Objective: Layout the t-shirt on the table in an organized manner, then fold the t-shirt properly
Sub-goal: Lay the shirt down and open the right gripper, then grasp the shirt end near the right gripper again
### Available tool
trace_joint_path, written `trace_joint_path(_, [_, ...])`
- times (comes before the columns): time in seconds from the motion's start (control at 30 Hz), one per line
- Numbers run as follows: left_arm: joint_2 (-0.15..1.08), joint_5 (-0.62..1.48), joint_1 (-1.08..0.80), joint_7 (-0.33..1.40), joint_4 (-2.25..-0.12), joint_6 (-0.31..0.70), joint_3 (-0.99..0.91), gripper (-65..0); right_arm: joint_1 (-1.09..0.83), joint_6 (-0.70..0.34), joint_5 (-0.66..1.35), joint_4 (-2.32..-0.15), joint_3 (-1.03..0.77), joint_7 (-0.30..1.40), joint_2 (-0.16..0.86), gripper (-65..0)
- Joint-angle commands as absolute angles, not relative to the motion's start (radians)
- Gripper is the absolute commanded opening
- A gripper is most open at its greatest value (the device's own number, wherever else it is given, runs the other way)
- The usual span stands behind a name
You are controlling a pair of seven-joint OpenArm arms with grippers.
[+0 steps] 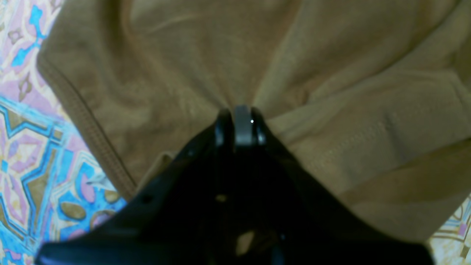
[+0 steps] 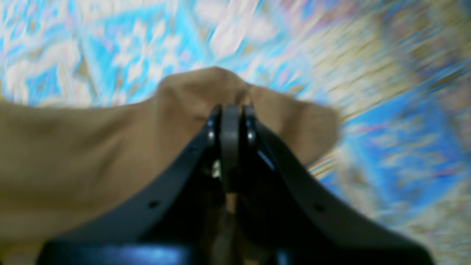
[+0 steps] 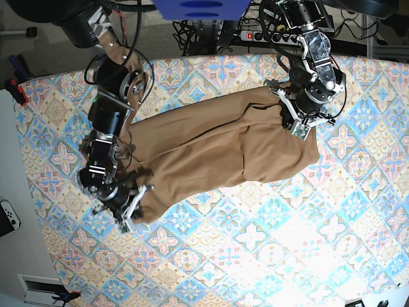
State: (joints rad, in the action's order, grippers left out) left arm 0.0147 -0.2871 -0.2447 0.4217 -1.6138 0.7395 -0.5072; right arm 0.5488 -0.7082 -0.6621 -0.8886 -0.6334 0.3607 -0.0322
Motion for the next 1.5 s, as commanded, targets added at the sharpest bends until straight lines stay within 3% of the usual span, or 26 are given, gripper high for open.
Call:
trace_joint_path(0.0, [0.036,-0.501,-0.285,0.664,-1.587,0.698,-0.530,-65.0,0.590,-0.698,-0.650,-0.881,-0.644,0.312,-0.008,-65.0])
trace_joint_path(0.3, [0.036,-0.501,-0.285,0.664,-1.587,0.698,-0.530,-65.0,0.590,-0.698,-0.650,-0.789,-0.650,0.254,0.024,-64.4])
trace_joint_path(0.5, [0.036,-0.501,-0.280,0.664,-1.587,0.698,-0.530,-65.0,0.590,-0.698,-0.656,-0.811,-0.647,0.254,0.024,-31.2])
trace_joint_path(0.6, [0.036,-0.503,-0.283,0.664,-1.587,0.698,-0.530,-65.0,0.590,-0.698,-0.648,-0.826,-0.650,0.254,0.025,-22.7])
trace_joint_path(0.83, [0.107,-0.518,-0.285,0.664,-1.586,0.698,-0.526,-65.0,0.590,-0.698,-0.648,-0.941,-0.657,0.254,0.025,-22.3])
trace_joint_path(1.07, [0.203,-0.516,-0.277,0.664,-1.583,0.698,-0.526,-65.0,0.587,-0.698,-0.650,-0.960,-0.857,0.254,0.024,-22.3])
trace_joint_path(1.23, [0.263,-0.510,-0.272,0.664,-1.581,0.698,-0.527,-65.0,0.565,-0.698,-0.650,-0.967,-0.901,0.254,0.025,-22.3])
trace_joint_path(1.47, [0.295,-0.516,-0.134,0.664,-1.478,0.698,-0.621,-65.0,0.456,-0.698,-0.648,-1.063,-0.958,0.254,0.024,-22.3])
